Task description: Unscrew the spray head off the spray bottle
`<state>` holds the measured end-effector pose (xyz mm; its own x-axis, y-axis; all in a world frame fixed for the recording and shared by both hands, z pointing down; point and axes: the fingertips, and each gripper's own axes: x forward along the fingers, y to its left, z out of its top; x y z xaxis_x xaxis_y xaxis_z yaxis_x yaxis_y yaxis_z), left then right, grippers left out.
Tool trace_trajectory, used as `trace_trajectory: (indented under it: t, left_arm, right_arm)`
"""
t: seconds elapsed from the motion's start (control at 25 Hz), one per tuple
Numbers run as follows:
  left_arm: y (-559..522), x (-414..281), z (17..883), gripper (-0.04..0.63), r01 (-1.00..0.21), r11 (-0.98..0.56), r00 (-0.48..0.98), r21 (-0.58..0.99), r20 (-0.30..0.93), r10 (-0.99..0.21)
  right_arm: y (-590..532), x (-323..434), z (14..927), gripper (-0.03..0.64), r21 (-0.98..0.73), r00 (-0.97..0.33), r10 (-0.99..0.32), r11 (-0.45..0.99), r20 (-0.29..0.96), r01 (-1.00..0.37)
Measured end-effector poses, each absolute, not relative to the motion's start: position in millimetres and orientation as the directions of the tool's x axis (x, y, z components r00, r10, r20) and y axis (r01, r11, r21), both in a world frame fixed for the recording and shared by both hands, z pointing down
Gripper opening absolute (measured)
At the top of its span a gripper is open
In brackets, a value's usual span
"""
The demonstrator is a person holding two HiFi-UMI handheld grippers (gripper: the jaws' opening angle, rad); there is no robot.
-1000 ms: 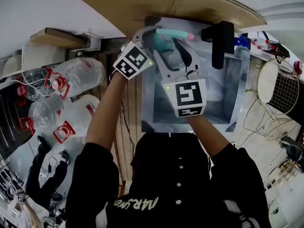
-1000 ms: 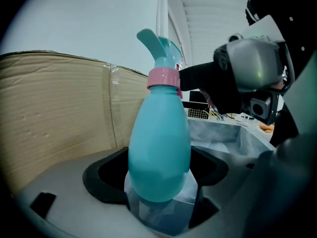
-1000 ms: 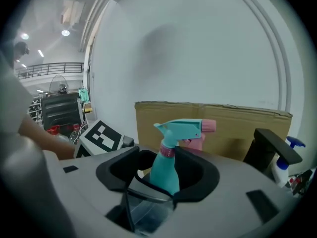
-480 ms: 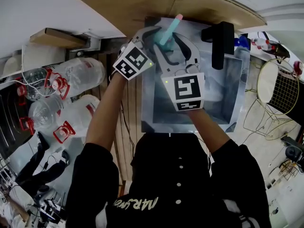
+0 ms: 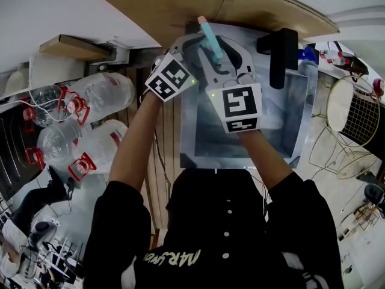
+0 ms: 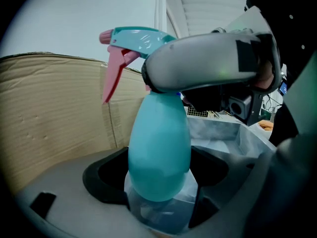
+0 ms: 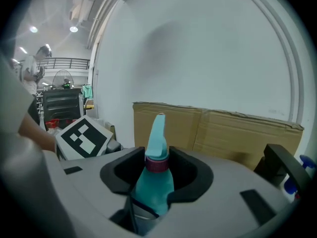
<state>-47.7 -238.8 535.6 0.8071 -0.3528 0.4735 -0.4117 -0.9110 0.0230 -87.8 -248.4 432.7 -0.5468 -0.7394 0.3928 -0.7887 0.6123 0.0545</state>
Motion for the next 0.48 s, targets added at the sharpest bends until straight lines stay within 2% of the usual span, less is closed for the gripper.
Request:
trace_trajectory:
  t: [0.48]
  left_arm:
    - [-239.3, -46.0, 536.1, 0.393, -0.416, -0.909, 0.804, 0.022, 0.475, -0.357]
  right_arm:
    - [-247.5, -88.6, 425.7, 0.153, 0.090, -0.649, -0.693, 0.702, 0.314, -0.706]
